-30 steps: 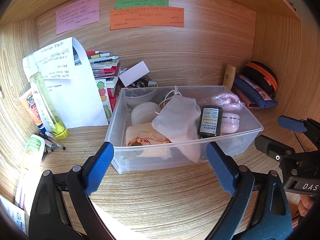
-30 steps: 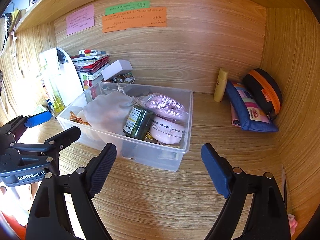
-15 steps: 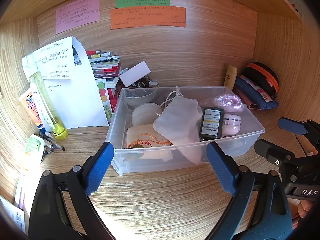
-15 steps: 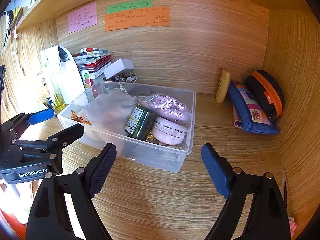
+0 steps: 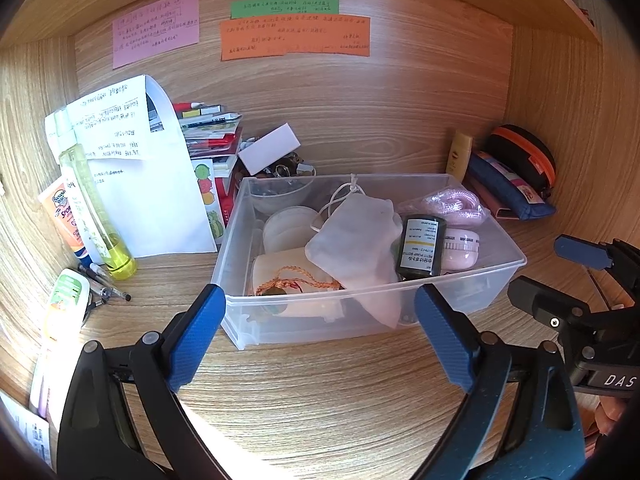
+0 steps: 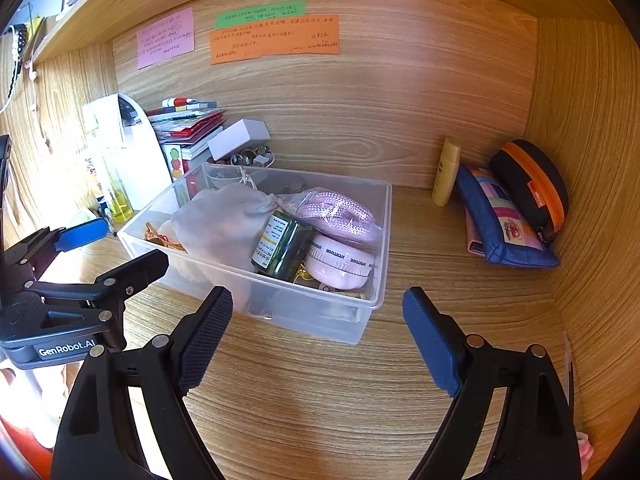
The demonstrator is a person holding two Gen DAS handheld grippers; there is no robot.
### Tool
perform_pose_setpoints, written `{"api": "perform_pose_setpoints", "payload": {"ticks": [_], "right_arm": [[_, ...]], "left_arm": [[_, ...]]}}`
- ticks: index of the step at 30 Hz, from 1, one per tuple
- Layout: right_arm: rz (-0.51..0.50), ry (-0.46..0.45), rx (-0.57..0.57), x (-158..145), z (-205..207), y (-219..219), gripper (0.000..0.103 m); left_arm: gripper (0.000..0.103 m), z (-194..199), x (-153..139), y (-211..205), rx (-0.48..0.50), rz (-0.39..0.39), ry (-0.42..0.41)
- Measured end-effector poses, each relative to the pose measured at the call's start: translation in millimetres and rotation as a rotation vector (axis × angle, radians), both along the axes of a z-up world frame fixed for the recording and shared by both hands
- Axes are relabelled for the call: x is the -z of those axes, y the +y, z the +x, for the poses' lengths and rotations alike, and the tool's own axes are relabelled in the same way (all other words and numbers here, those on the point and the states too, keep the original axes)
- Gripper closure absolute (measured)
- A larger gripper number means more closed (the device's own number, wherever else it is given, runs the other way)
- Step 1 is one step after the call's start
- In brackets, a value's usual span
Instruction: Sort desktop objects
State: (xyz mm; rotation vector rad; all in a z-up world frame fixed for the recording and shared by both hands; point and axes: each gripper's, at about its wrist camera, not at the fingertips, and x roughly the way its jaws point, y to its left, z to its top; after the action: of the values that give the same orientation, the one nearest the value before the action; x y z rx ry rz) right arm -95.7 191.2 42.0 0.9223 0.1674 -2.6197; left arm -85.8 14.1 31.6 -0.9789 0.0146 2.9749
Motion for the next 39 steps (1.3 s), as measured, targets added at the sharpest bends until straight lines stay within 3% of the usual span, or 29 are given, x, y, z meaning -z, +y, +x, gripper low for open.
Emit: {"api": "perform_pose_setpoints", "payload": {"ticks": [24,29,39], "right_arm": [[-0.006,-0.01,0.007,1.9,1.1,-0.8,0.018],[-0.007,-0.012,0.008,2.2,0.9,-0.9,0.018],[-0.008,-0.013,0.006,2.0,0.9,0.6,0.018]], "left_arm": [[0.007,3.8,-3.5,0.5,0.016,0.012,0.023],[0.006,1.3,-2.4,2.3,0.075,0.054,-0.014],[0.006,2.8,-2.7,6.2,0.059,0.024,0.007]]}}
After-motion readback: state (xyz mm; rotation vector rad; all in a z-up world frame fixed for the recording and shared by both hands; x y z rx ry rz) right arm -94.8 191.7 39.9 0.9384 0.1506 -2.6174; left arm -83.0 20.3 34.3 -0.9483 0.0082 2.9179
